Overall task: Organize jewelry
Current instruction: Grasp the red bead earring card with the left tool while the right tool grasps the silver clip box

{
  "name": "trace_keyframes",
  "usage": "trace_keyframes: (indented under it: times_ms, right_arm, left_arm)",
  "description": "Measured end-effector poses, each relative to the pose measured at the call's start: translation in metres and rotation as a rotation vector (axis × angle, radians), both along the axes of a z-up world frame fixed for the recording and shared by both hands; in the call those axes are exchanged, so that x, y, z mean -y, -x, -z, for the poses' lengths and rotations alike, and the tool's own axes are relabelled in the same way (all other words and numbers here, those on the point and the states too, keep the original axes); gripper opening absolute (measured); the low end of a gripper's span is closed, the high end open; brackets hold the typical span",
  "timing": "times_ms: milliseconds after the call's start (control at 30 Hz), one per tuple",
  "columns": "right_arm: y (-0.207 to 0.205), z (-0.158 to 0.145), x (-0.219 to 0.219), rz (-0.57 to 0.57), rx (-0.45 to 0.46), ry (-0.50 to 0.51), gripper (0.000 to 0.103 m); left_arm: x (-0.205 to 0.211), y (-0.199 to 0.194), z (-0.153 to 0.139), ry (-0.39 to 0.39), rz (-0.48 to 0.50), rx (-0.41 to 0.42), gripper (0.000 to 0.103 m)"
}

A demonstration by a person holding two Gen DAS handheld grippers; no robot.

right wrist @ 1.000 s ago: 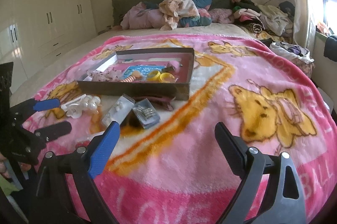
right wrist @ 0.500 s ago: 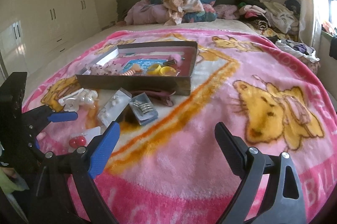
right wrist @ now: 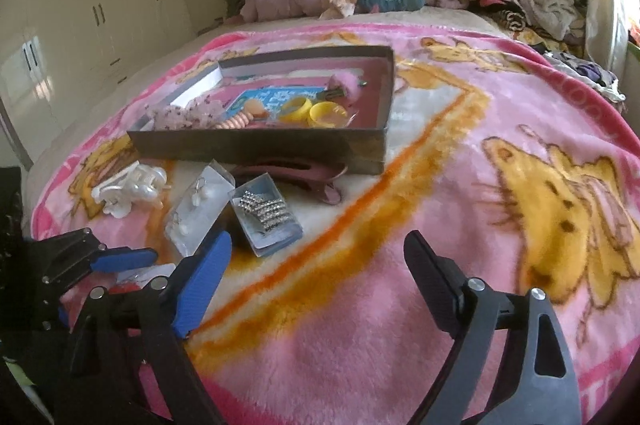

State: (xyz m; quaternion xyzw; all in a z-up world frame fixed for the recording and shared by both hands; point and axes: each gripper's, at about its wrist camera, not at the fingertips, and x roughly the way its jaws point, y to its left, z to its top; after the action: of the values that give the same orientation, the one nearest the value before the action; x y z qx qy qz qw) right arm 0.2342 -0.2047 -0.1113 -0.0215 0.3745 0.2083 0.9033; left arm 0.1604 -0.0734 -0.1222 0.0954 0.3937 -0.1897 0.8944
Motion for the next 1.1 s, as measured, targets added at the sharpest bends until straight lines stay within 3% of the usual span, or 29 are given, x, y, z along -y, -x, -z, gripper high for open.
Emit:
trace_keyframes:
  times_ms: [367,600,700,1100]
  right_arm:
    - [-0.022,0.014,-0.024,-0.037,-0.028,0.061,0.075]
    - [-0.032,0.018,-0.032,-0.046,-0.038,0.053,0.049]
    - [-0.03,0.016,-0.026,-0.048,-0.04,0.018,0.031]
    - [-0.008,0.011,-0.006,-0.011,-0.029,-0.03,0.03]
  left_arm:
    - [0.004,0.004,0.0,-0.018,0.004,0.011,0.042]
    - [0.004,0.006,-0.002,-0.016,0.005,0.011,0.039]
    - [0.005,0.008,-0.003,-0.017,0.004,0.013,0.038]
    - [-0.005,0.014,-0.016,0.017,-0.03,0.027,0.034]
